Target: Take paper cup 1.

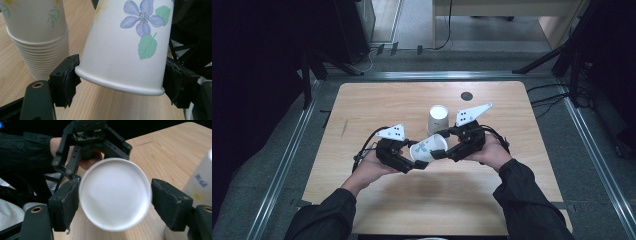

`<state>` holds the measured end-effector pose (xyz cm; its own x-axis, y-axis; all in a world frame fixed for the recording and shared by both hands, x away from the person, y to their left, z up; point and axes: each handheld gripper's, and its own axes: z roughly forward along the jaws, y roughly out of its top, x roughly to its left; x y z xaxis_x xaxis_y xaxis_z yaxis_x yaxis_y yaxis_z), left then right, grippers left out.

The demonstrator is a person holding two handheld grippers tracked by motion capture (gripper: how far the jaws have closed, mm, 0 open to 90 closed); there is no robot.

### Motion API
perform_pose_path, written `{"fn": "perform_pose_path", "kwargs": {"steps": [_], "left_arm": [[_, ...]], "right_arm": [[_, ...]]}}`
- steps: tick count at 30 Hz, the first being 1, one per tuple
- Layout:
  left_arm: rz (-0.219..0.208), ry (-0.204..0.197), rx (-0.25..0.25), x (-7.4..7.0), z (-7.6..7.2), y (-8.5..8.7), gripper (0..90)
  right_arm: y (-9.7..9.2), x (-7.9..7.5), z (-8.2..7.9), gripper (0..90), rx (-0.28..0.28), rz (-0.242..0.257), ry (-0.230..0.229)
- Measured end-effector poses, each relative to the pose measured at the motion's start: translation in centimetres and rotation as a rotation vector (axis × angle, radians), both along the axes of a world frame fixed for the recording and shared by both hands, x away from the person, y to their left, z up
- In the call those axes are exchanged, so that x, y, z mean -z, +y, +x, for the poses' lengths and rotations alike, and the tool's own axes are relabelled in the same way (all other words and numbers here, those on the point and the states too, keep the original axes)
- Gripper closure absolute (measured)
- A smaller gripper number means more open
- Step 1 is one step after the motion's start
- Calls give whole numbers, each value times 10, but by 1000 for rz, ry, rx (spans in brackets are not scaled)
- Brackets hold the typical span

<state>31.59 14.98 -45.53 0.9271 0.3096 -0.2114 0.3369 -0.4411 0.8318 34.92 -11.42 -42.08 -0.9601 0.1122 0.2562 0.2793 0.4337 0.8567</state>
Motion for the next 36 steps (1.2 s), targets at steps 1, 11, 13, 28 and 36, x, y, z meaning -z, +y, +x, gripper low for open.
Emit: {"fn": "perform_pose_path", "kwargs": {"steps": [1, 11, 13, 28, 36], "left_arm": [[0, 0, 0, 0, 0, 0, 230], [167, -10, -2, -21, 5, 13, 231], [187, -9, 0, -23, 5, 13, 231], [516, -46, 88, -53, 13, 0, 231], [637, -65, 116, -59, 13, -14, 231]], "right_arm": [[0, 0, 0, 249, 0, 0, 0], [-14, 2, -4, 245, 35, -47, -30], [-15, 3, -5, 246, 38, -50, -38], [-14, 19, -15, 249, 53, -88, -53], [-10, 21, -17, 249, 64, -103, -75]]}}
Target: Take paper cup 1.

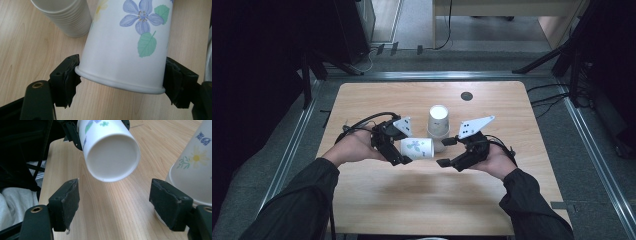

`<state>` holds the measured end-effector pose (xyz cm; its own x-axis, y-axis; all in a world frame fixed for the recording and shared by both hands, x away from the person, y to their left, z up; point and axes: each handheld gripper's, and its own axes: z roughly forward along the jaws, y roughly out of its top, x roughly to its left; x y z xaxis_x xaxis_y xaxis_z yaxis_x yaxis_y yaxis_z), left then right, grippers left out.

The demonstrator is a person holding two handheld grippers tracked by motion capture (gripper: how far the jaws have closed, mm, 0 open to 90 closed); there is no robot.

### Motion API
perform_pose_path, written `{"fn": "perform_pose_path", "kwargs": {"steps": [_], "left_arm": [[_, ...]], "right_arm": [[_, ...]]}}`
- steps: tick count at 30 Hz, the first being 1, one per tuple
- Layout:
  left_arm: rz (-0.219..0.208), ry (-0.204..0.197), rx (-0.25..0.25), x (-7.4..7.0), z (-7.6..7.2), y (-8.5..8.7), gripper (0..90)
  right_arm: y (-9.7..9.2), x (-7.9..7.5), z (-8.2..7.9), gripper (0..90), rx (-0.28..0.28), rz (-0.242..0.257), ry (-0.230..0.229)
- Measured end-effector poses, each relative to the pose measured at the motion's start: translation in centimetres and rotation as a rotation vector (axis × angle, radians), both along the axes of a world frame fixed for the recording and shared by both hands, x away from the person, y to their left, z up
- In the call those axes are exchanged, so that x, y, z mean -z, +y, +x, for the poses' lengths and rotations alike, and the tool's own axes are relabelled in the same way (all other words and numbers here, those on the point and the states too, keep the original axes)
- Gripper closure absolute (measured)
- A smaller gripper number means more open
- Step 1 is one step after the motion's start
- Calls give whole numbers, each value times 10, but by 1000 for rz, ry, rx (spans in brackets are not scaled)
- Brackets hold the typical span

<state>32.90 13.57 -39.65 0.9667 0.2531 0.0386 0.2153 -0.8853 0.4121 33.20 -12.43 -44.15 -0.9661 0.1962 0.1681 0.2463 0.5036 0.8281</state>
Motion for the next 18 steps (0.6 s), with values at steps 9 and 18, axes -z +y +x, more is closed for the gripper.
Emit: {"fn": "perform_pose_path", "kwargs": {"steps": [9, 18], "left_arm": [[128, -5, 45, -4, 1, -15, 231], [233, -16, 83, -4, -1, -29, 231]], "right_arm": [[10, 2, -2, 232, -7, -19, -7], [19, 3, -3, 226, -13, -25, -26]]}}
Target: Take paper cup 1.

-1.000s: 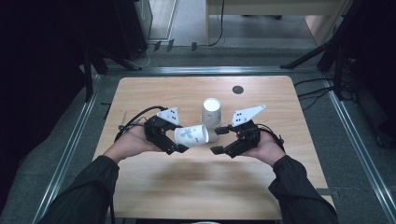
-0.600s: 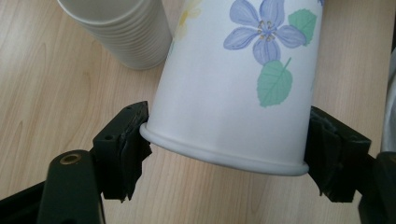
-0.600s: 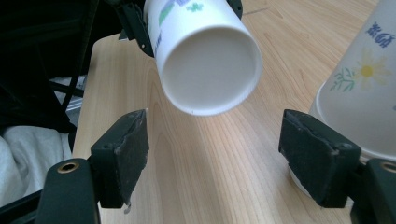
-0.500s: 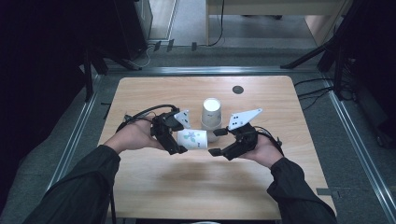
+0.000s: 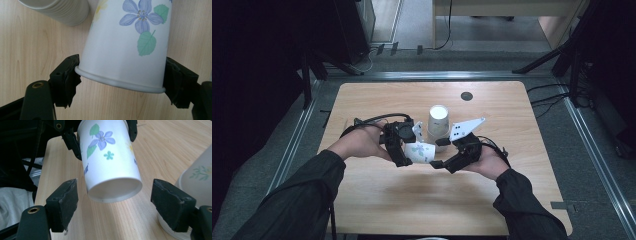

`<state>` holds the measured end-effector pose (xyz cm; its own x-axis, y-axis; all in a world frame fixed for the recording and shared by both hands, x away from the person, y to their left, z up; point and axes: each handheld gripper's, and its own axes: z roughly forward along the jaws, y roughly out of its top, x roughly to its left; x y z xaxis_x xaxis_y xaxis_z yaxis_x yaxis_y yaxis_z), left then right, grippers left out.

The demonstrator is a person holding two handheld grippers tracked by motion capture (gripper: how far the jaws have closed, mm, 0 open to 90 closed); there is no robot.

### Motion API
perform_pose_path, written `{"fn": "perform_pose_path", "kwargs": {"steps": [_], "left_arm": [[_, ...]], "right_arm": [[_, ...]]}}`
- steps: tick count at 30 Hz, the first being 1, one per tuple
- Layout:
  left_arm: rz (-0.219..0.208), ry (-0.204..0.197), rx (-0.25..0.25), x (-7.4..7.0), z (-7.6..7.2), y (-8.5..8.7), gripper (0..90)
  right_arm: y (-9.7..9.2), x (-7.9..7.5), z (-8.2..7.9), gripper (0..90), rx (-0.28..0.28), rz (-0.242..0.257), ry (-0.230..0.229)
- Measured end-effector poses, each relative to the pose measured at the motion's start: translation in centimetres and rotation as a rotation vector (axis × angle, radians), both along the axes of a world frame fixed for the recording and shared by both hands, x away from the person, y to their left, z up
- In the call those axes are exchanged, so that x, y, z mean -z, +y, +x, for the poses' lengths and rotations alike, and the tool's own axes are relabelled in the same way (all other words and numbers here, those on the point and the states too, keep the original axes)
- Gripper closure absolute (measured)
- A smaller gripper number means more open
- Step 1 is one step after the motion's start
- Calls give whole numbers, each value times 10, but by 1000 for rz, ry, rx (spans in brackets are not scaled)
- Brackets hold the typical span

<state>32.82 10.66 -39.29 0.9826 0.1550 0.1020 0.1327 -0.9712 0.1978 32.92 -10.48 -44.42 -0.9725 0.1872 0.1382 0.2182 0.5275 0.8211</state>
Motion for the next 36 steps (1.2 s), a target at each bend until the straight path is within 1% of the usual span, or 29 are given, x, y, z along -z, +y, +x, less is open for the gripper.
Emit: {"fn": "perform_pose_path", "kwargs": {"steps": [7, 8, 12, 14, 16, 18, 20, 21, 24, 30, 34, 35, 36], "left_arm": [[22, 11, 12, 2, -1, -6, 231], [21, 13, 11, 2, -1, -6, 231], [19, 16, 16, 2, -1, -7, 230], [23, 15, 19, 2, -1, -7, 230], [14, 18, 14, 3, -1, -7, 230], [10, 17, 15, 3, 0, -7, 230], [0, 21, 14, 3, 0, -7, 230], [2, 21, 12, 3, 0, -7, 230], [1, 24, 8, 4, -1, -7, 230], [8, 28, 15, 5, -1, -7, 230], [-9, 34, 14, 4, 0, -6, 216], [-31, 37, -1, 3, 1, -5, 188], [-45, 29, -11, 3, 1, -5, 152]], "right_arm": [[10, 2, -1, 227, -17, -14, -5], [12, 2, -1, 227, -20, -18, -9], [19, 3, 0, 230, -31, -27, 1], [20, 3, 0, 234, -34, -28, -7], [23, 5, 1, 249, -42, -32, -8], [24, 5, 1, 260, -41, -36, -8], [25, 6, 0, 298, -44, -41, -5], [25, 6, 0, 315, -43, -46, -4], [25, 6, 0, 325, -44, -45, -6], [25, 7, 0, 336, -51, -54, -10], [24, 6, 0, 340, -57, -49, -17], [23, 6, 0, 340, -54, -47, -12], [22, 5, 0, 340, -55, -45, -13]]}}
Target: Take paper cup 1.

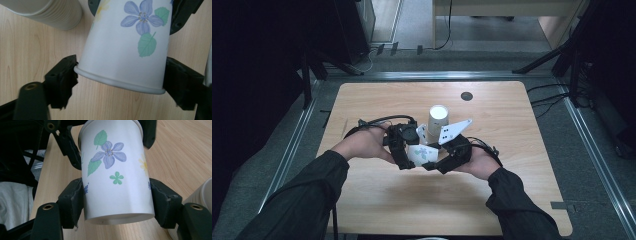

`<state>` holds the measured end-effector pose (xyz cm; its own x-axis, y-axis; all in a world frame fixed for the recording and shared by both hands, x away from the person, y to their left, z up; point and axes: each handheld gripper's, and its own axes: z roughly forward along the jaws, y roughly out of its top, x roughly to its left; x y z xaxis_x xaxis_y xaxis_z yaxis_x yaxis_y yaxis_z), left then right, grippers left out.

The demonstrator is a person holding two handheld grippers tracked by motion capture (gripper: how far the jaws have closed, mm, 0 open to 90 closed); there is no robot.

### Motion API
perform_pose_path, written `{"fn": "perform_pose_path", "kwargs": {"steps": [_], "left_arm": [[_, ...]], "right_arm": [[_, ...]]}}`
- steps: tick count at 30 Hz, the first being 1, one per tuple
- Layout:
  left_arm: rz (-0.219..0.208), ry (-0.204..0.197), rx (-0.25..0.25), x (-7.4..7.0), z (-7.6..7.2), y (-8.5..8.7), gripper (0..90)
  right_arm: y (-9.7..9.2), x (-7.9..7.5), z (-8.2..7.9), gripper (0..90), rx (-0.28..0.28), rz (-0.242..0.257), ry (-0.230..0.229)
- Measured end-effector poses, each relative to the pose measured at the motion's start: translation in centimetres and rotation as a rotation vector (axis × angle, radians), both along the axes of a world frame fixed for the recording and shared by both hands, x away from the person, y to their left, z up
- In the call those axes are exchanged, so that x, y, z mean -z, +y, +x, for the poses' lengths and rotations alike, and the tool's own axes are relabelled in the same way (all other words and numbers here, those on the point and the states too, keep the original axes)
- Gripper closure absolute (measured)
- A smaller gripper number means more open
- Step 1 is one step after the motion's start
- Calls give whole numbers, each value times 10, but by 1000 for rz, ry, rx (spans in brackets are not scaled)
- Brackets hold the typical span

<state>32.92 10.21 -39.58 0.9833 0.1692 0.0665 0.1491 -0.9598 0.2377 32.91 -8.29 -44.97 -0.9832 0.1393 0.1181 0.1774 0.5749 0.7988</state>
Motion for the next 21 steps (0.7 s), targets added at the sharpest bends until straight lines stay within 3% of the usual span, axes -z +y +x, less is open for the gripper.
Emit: {"fn": "perform_pose_path", "kwargs": {"steps": [5, 8, 13, 21], "left_arm": [[-45, 9, -25, -2, 1, 7, 105], [-113, 17, -38, -3, 1, 14, 105], [-262, 24, -84, 1, -1, 28, 105], [-405, 63, -119, 21, -8, 43, 105]], "right_arm": [[-5, -1, 0, 340, 7, 7, 0], [-13, -3, 1, 340, 15, 29, -7], [-23, -4, -1, 340, 22, 62, -5], [-31, -4, -2, 341, 19, 103, -3]]}}
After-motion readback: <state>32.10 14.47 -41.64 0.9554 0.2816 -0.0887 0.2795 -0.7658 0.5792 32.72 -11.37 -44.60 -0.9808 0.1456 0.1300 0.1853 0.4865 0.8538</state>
